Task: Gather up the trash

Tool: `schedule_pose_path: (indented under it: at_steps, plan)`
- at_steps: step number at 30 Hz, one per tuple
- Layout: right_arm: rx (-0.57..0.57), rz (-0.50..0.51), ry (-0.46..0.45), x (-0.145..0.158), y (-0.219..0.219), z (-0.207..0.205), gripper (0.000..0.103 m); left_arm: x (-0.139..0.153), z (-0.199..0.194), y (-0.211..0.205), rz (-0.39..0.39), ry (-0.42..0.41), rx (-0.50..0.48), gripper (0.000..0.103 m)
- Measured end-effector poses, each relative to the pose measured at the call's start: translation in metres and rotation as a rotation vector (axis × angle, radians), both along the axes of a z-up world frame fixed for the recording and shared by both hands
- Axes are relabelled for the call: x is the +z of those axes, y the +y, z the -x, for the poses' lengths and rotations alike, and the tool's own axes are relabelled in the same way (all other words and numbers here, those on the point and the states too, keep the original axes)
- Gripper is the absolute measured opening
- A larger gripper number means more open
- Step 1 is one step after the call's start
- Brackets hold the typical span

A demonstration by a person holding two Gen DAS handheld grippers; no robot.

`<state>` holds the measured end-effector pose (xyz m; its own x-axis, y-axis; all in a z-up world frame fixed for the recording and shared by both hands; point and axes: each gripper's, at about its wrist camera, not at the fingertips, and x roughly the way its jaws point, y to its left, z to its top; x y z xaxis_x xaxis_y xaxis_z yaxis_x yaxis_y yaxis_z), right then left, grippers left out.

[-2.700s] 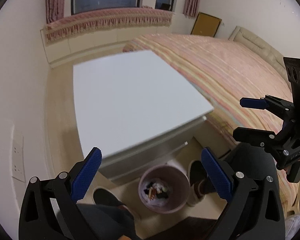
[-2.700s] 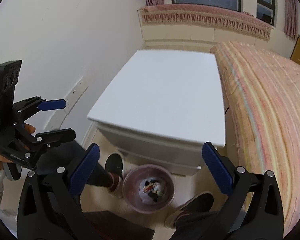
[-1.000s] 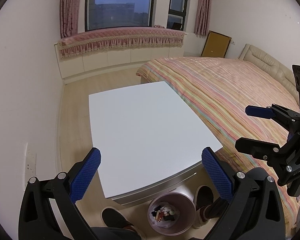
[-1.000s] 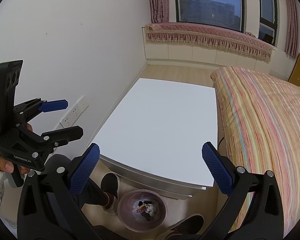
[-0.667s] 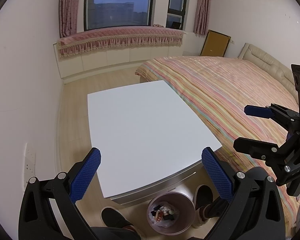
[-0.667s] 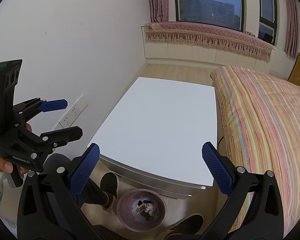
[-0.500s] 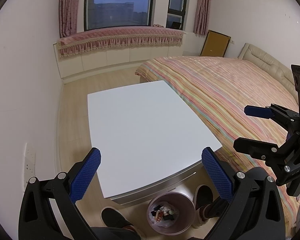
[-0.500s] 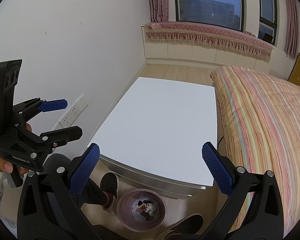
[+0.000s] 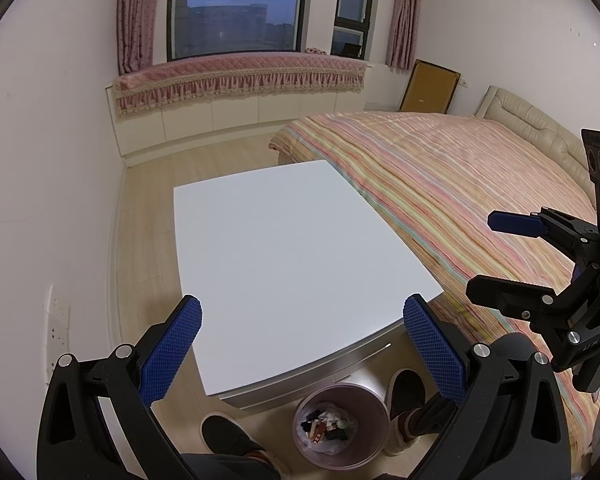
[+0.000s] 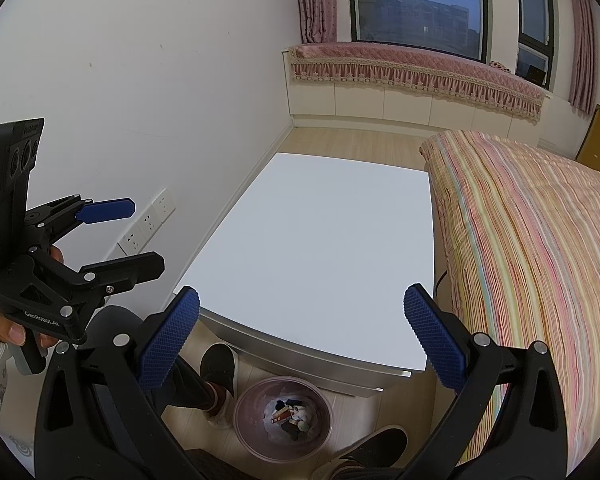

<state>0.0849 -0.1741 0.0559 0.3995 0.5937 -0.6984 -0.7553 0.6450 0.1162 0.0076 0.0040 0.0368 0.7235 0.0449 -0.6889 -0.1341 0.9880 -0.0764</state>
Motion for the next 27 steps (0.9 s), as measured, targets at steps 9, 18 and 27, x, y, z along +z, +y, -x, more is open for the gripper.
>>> schedule_pose_path:
  at_steps: [9,18,27]
  plan:
    - [0.000,0.001,0.000,-0.0003,0.0003,-0.0001,0.100,-0.0004,0.0012,-0.0005,0.002,0.002,0.001,0.097]
    - [-0.001,0.003,0.000,-0.0017,-0.0005,0.0003,0.100,-0.0022,0.0017,0.0002,0.005,0.002,0.003,0.097]
    - [-0.001,0.005,0.003,-0.0032,-0.0018,0.0000,0.100,-0.0082,-0.0004,0.0000,-0.007,0.022,0.012,0.097]
